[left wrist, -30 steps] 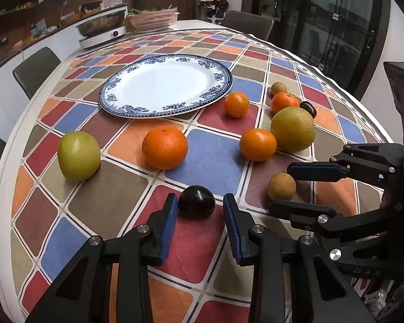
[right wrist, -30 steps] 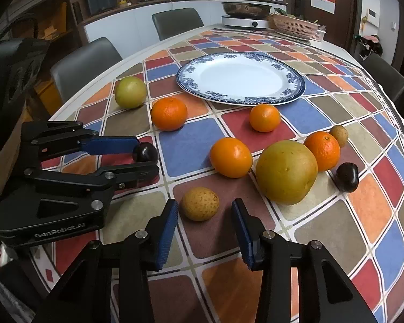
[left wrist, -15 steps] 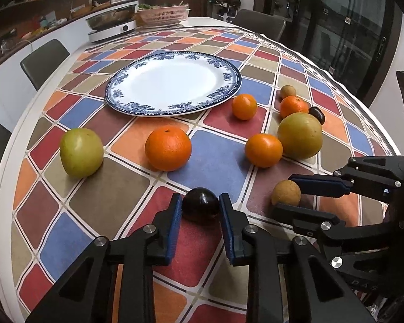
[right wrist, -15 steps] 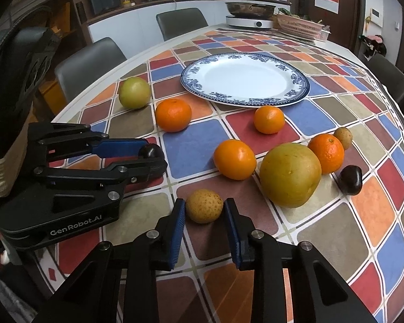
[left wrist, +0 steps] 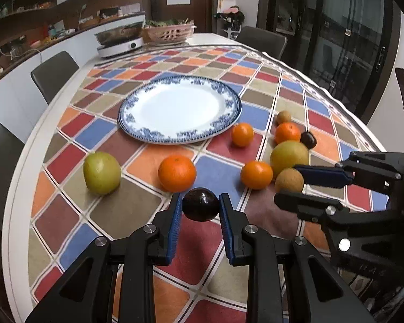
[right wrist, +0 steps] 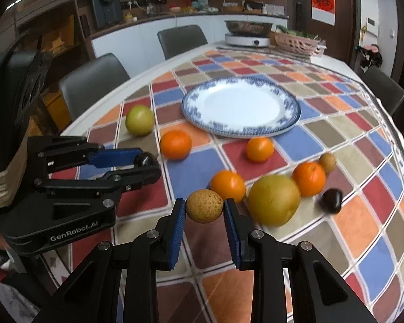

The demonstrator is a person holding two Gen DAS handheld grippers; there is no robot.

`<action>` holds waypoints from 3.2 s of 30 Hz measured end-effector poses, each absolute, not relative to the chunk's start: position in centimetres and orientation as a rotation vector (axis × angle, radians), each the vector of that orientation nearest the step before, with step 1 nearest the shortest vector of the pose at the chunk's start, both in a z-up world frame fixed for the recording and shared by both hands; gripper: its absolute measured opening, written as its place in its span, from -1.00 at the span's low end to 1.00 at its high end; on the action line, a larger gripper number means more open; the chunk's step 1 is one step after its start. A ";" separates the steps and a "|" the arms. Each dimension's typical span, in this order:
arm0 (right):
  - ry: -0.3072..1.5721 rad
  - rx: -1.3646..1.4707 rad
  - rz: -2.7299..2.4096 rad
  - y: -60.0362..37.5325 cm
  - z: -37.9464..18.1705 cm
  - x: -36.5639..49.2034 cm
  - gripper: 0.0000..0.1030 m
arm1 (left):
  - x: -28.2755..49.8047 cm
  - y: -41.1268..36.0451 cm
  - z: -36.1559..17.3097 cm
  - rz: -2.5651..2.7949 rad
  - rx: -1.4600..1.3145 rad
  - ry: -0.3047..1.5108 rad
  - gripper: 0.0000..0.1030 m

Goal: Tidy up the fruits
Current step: 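Carry both fruits onto the blue-rimmed plate and open both tools, then lift both open tools up and away from the plate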

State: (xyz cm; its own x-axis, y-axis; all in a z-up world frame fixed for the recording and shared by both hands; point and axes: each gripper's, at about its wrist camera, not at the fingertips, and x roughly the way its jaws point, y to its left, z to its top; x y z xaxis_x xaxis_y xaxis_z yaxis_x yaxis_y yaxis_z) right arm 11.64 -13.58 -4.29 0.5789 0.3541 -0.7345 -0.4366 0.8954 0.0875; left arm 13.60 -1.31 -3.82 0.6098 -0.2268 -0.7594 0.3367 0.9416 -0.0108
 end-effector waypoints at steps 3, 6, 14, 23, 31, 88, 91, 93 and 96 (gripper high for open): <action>0.811 -0.090 0.465 -13.9 -3.1 12.2 -0.41 | 13.9 -1.4 -2.9 -0.323 0.132 0.839 -0.46; 0.804 -0.064 0.470 -14.3 -2.3 12.9 -0.41 | 14.3 -1.4 -2.0 -0.323 0.122 0.823 -0.46; 0.746 -0.089 0.466 -14.5 0.2 15.5 -0.41 | 16.4 -1.1 0.2 -0.307 0.116 0.783 -0.46; 0.739 -0.102 0.475 -14.5 2.1 20.7 -0.41 | 21.1 -1.0 2.0 -0.302 0.115 0.769 -0.46; 0.783 -0.088 0.473 -14.1 2.4 26.3 -0.41 | 26.8 -0.3 2.6 -0.303 0.086 0.806 -0.46; 0.788 -0.031 0.420 -16.0 4.9 28.7 -0.05 | 26.7 -0.4 5.8 -0.206 0.115 0.763 0.02; 0.756 -0.056 0.416 -16.1 5.8 26.4 -0.05 | 24.8 -0.5 6.4 -0.209 0.114 0.740 0.07; 0.743 -0.066 0.415 -16.0 6.2 25.3 -0.05 | 23.5 -0.5 6.8 -0.212 0.110 0.728 0.10; 0.736 -0.059 0.415 -16.3 6.7 23.6 -0.05 | 21.8 -0.5 7.1 -0.218 0.107 0.711 0.16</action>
